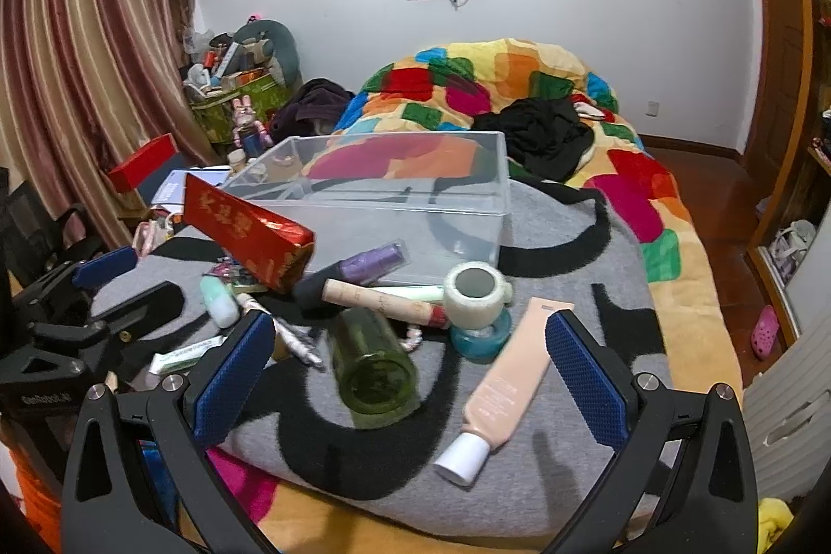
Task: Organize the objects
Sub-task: 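Grasp the white toothpaste tube with the left tool while the right tool grasps the beige foundation tube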
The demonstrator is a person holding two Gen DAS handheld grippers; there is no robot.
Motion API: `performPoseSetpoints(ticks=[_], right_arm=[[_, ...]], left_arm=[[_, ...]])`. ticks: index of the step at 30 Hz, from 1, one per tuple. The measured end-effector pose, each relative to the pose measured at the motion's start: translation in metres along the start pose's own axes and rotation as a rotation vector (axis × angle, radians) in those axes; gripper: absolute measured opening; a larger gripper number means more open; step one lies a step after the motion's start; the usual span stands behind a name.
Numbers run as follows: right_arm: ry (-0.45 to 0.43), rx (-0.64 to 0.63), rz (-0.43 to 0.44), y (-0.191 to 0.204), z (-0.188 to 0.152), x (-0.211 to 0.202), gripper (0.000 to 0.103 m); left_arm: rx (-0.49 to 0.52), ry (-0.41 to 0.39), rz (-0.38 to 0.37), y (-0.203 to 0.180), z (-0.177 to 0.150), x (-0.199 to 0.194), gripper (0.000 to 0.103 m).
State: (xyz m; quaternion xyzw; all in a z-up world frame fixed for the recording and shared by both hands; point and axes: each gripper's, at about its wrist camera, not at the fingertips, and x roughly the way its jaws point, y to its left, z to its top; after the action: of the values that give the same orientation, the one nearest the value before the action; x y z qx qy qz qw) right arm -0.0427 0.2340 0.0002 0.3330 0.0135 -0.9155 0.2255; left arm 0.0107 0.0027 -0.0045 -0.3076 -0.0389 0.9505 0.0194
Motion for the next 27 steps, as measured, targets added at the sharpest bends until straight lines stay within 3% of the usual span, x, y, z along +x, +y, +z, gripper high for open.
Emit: performPoseSetpoints(ticks=[2, 7, 13, 18, 21, 25, 27], right_arm=[[0.006, 0.011, -0.02, -0.007, -0.002, 0.002, 0.102], [0.043, 0.08, -0.063, -0.032, -0.011, 0.011, 0.095], [0.094, 0.167, -0.117, -0.064, -0.026, 0.02, 0.082], [0.136, 0.199, -0.127, -0.073, -0.031, 0.031, 0.067], [0.158, 0.213, -0.119, -0.075, -0.032, 0.04, 0.062], [0.17, 0.216, -0.095, -0.072, -0.03, 0.047, 0.061], [0.176, 0.204, -0.083, -0.067, -0.03, 0.049, 0.061]], left_arm=[[0.001, 0.028, 0.006, 0.004, -0.004, 0.004, 0.084], [-0.022, 0.099, 0.008, 0.015, -0.02, 0.015, 0.077], [-0.042, 0.164, -0.002, 0.025, -0.044, 0.022, 0.076], [-0.01, 0.167, 0.018, 0.02, -0.051, 0.03, 0.068], [0.014, 0.15, 0.033, 0.016, -0.053, 0.031, 0.056], [0.024, 0.142, 0.032, 0.015, -0.05, 0.033, 0.032], [0.025, 0.142, 0.037, 0.015, -0.049, 0.033, 0.026]])
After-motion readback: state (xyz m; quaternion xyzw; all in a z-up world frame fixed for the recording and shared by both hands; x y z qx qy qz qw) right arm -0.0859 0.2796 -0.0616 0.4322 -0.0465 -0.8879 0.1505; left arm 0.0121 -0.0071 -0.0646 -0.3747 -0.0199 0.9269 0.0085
